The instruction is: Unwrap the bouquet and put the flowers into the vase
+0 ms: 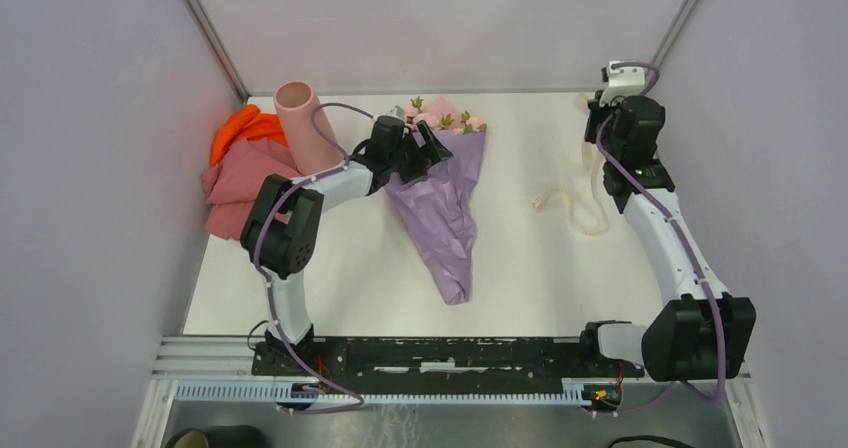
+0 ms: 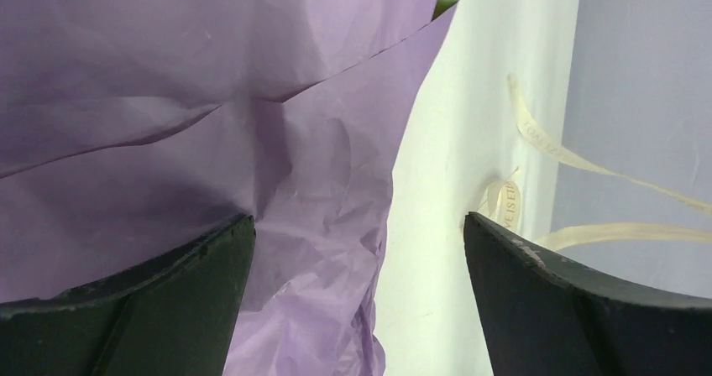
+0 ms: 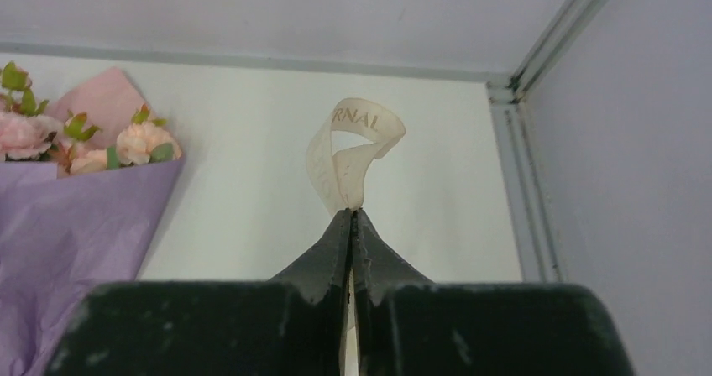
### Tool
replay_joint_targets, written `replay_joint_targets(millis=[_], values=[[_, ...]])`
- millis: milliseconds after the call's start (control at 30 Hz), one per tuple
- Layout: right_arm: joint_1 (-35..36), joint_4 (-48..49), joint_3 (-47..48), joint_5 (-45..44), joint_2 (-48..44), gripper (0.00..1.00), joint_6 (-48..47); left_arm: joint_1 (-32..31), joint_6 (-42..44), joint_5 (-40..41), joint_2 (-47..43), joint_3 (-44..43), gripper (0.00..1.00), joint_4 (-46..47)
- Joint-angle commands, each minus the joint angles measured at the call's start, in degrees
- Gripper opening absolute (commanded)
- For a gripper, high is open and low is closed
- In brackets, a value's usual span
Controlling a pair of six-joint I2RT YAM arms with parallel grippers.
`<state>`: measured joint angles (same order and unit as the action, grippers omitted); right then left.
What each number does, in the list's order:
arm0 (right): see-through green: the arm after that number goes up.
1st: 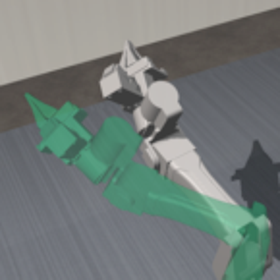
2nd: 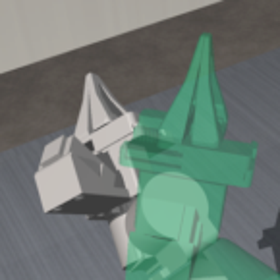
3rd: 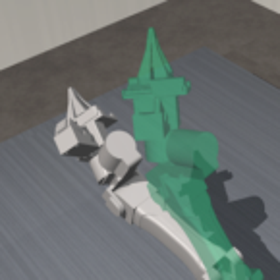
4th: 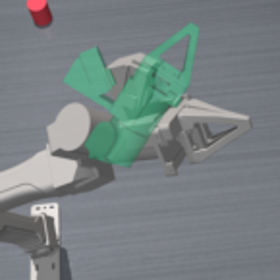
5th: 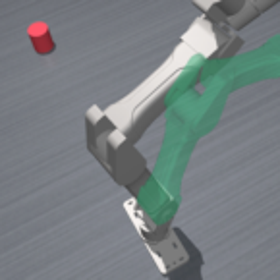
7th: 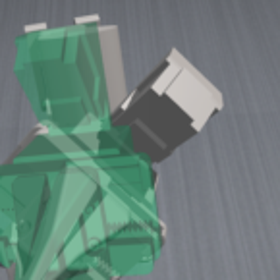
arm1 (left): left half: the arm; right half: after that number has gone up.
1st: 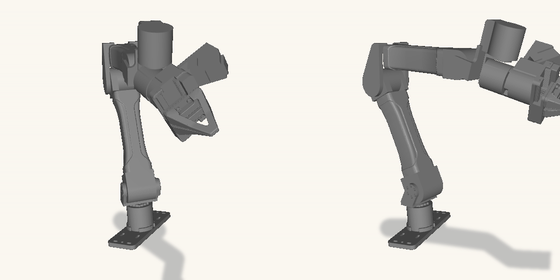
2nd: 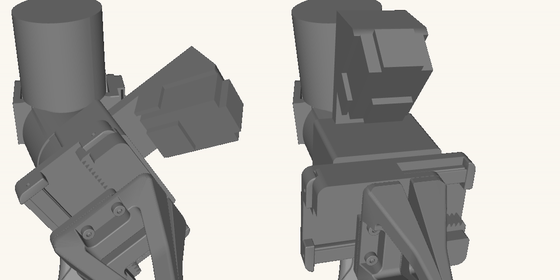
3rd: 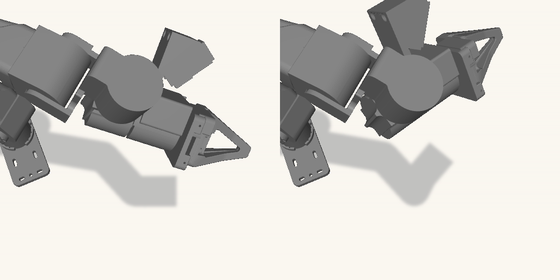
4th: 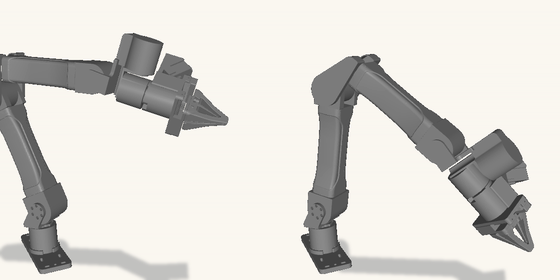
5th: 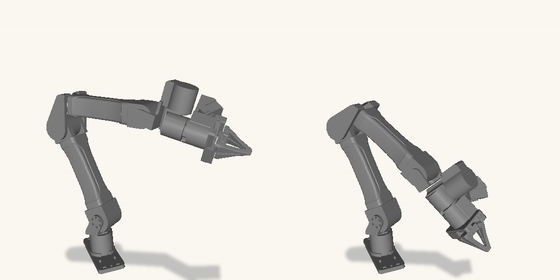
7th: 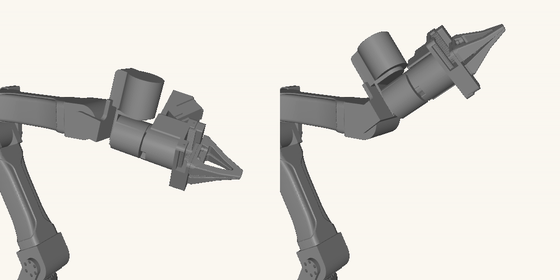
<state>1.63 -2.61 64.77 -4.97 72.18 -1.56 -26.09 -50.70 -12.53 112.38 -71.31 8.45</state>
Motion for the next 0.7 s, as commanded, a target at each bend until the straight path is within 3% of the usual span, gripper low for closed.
replay_joint_targets(millis=[0, 67, 133, 200, 400, 567, 667], values=[[0.2, 5.7, -7.7, 6.4, 2.7, 0.14, 1.5, -2.4, 8.1, 6.4, -7.8, -6.4, 1.0, -9.3], [0.5, 6.8, -10.8, 6.1, 3.9, 0.38, 2.6, -3.1, 8.5, 6.2, -9.8, -7.9, 1.0, -10.1], [1.4, 7.8, -13.4, 6.2, 5.1, 0.56, 3.2, -3.7, 8.5, 6.0, -11.6, -8.4, 1.0, -10.1], [2.9, 8.5, -15.4, 6.3, 6.3, 0.57, 3.3, -4.4, 9.1, 6.0, -12.8, -8.8, 1.0, -10.4], [13.0, 8.1, -15.8, 5.3, 12.3, 0.49, 2.9, -5.6, 9.3, 11.1, -18.1, -5.4, 1.0, -12.4], [19.3, 10.0, -14.3, 7.9, 15.9, 0.46, 4.8, -5.7, 6.5, 23.6, -22.6, 4.9, 1.0, -12.7], [21.5, 11.8, -14.1, 8.2, 15.7, 0.45, 5.9, -8.2, 5.6, 37.8, -28.5, 13.3, 0.99, -11.3]])
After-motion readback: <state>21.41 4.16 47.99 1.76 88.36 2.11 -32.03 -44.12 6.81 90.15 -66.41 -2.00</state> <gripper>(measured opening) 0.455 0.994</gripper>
